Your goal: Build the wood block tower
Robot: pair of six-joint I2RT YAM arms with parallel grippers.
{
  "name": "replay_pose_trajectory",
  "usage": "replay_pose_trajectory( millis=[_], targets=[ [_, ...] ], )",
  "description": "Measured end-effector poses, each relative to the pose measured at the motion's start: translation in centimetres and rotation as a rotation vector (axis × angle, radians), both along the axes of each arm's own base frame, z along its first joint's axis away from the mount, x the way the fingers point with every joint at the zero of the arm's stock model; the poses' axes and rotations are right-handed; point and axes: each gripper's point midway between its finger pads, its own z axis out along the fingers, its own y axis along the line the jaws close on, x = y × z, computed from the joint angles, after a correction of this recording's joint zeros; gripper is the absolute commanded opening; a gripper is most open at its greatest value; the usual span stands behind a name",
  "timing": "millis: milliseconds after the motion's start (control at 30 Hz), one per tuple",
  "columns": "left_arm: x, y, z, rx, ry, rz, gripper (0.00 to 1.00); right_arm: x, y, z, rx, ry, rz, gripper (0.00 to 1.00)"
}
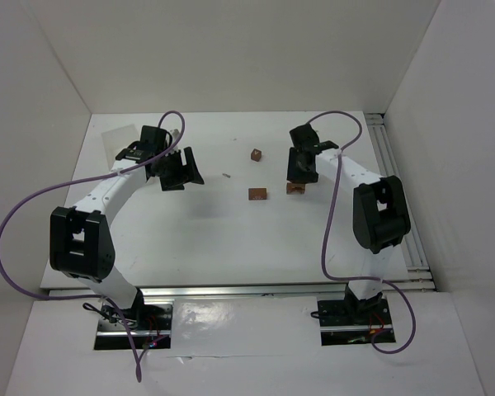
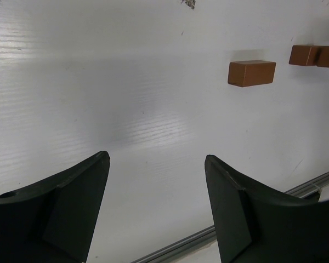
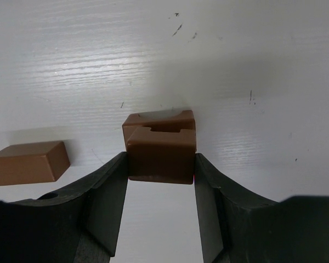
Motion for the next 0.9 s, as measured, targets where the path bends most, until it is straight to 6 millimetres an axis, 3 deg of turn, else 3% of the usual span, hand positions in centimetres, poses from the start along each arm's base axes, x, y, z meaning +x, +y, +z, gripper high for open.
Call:
replay_pose_trajectory(
  millis=[500, 700, 900],
  targets=[
    [0.01, 0.00, 0.00, 0.000, 0.000, 0.000, 0.82, 0.31, 0.68, 0.07, 0.028, -0.012, 0.028, 0.54],
    [0.02, 0.00, 0.01, 0.000, -0.001, 0.000, 0.82, -0.18, 0.50, -0.80, 0.020, 0.002, 0.035, 0.55],
    [0.02, 0.00, 0.01, 0.000, -0.001, 0.000, 0.82, -0.09, 0.57, -0.79, 0.023, -0.001, 0.037, 0.69]
  ],
)
